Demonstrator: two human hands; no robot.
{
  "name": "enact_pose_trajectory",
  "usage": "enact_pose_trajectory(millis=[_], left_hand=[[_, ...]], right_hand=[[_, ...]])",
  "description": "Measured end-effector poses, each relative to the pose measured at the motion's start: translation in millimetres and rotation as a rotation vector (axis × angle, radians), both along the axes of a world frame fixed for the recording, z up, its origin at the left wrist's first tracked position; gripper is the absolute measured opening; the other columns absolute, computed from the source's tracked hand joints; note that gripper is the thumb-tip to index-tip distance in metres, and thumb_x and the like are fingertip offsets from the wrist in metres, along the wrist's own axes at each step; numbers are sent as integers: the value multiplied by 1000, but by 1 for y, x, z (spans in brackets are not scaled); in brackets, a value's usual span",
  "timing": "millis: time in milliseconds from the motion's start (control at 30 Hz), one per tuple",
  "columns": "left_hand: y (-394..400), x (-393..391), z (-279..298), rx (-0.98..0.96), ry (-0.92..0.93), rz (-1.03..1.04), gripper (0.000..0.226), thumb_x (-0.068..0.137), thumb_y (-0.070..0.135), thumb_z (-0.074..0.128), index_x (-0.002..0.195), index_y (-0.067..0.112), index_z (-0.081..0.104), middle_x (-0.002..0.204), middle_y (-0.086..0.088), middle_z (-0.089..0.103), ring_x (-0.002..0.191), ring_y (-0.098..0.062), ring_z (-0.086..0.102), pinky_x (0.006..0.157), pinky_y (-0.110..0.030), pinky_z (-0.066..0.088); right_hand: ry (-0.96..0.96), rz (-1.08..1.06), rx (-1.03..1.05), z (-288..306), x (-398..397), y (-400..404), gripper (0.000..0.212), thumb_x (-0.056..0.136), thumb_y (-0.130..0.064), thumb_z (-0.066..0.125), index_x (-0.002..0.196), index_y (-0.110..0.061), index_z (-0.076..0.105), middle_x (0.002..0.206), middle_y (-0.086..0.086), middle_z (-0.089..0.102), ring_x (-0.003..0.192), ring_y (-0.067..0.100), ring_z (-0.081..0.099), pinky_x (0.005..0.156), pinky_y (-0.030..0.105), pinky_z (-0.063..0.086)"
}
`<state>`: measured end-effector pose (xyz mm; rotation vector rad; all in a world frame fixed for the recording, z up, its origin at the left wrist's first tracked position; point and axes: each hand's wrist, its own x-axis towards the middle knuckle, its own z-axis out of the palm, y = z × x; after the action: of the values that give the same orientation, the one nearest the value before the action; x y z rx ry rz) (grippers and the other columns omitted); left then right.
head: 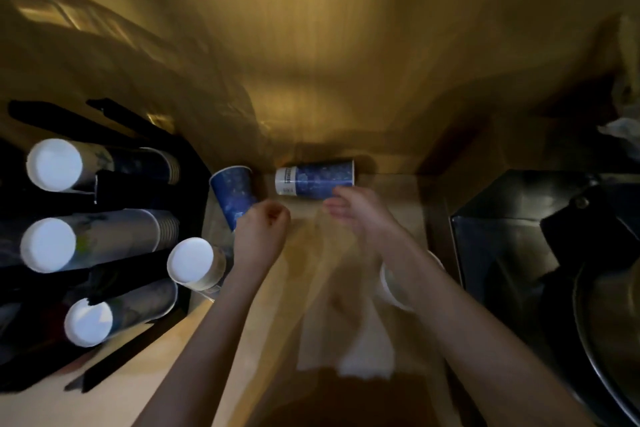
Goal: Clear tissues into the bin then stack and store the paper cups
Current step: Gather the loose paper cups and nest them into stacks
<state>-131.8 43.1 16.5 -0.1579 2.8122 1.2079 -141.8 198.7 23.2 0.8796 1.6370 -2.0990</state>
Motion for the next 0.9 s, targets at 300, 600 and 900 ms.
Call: enact_pose_trajectory(millis=[300,600,900], left_hand=[[-5,-47,-49,-81,-234,339,81,87,18,56,144,1,1,152,-31,-1,140,-46,9,115,-50,17],[-12,-48,-77,124,-378,510,86,86,24,59,143,2,-1,143,-31,25,127,-47,34,106,-50,34],[-14,-39,-71,339,-312,431,58,80,27,68,125,5,38,118,-19,57,102,-30,58,79,-34,44]], right_hand=[[-303,-389,-409,-41,-52,-17,58,88,-23,59,136,-3,33,141,24,39,131,33,41,111,40,33],[-261,-509,-365,-76,-73,-16,29,81,-29,66,102,-15,53,91,1,57,79,15,55,63,26,40],[-171,-613,-97,-68,-57,-7,68,65,-23,81,122,-7,46,113,2,54,107,23,57,94,34,48]])
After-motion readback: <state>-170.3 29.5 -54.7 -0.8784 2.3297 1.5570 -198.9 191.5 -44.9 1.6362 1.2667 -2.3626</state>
